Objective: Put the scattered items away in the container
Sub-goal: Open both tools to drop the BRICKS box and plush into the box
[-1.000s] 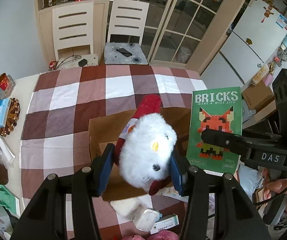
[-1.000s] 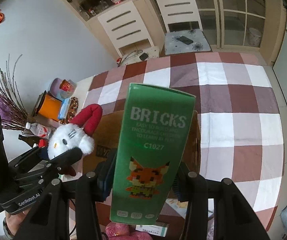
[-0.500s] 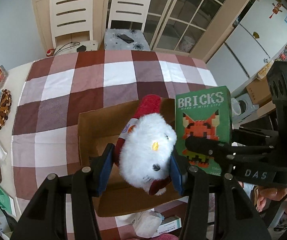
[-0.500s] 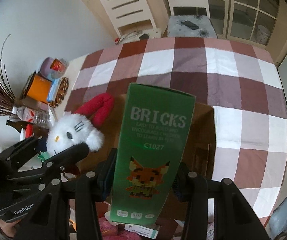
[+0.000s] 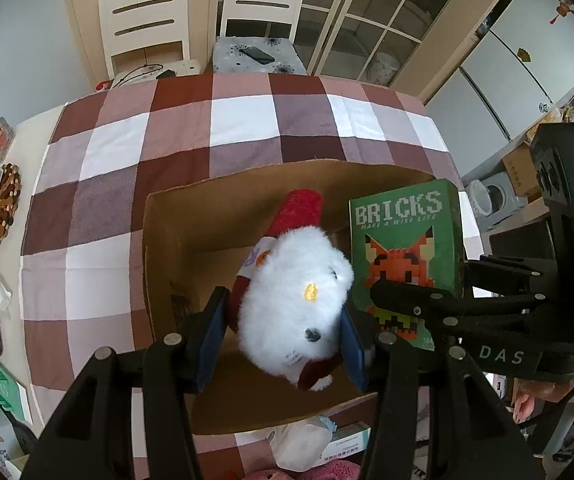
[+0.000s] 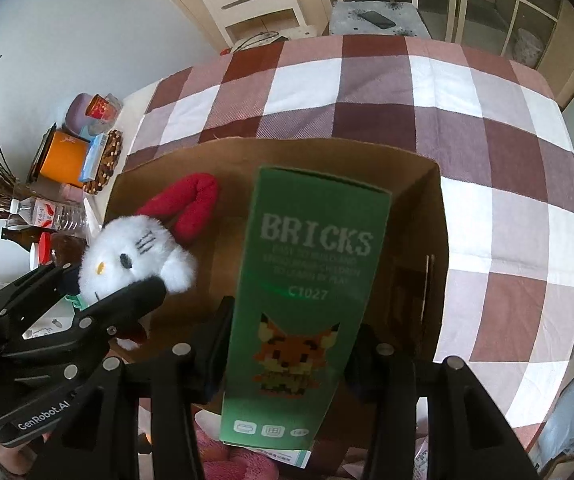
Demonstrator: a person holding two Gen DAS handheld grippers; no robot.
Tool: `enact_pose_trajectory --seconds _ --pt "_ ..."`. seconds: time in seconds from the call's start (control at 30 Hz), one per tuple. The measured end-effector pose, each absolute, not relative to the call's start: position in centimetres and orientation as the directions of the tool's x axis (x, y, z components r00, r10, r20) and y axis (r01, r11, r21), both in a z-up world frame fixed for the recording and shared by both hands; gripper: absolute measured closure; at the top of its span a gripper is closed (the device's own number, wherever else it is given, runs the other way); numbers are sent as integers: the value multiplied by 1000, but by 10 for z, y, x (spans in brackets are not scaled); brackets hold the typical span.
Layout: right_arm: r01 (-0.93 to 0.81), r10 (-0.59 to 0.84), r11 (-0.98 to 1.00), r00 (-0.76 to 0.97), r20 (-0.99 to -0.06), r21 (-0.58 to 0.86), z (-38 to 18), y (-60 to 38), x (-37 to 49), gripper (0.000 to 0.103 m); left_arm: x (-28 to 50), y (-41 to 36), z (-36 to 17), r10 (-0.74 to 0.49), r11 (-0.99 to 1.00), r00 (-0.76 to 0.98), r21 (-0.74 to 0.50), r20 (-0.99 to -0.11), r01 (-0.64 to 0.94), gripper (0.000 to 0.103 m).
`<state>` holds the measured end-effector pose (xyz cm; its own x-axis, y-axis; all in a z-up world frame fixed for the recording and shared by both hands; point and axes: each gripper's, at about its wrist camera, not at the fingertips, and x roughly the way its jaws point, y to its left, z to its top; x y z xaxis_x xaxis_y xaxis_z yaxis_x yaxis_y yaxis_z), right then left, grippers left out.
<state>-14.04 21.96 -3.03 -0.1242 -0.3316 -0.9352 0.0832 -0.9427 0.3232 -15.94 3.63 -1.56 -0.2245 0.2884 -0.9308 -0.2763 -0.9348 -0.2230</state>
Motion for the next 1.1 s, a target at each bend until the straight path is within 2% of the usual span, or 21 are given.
enact_pose_trajectory --seconds 0.6,0.67,0.8,0.9,1.1 --pt "94 -312 -948 -94 -945 303 -38 217 -139 55 -153 35 -31 275 -938 -176 -223 -945 -265 51" --pt "85 -318 -947 -92 -944 310 -38 218 -138 55 -154 35 -31 274 -938 -173 -223 -946 -265 49" --pt "54 -326 -945 -85 -941 322 -37 221 -136 55 -153 35 -29 272 -940 -171 -224 -947 -256 34" --pt "55 -322 -947 -87 -943 318 -35 221 -135 55 -152 35 -25 258 -944 -183 -207 -949 -257 28" --pt "48 -329 -944 -99 -939 326 -28 224 -130 55 -149 34 -19 249 -946 -198 -195 -948 -258 26"
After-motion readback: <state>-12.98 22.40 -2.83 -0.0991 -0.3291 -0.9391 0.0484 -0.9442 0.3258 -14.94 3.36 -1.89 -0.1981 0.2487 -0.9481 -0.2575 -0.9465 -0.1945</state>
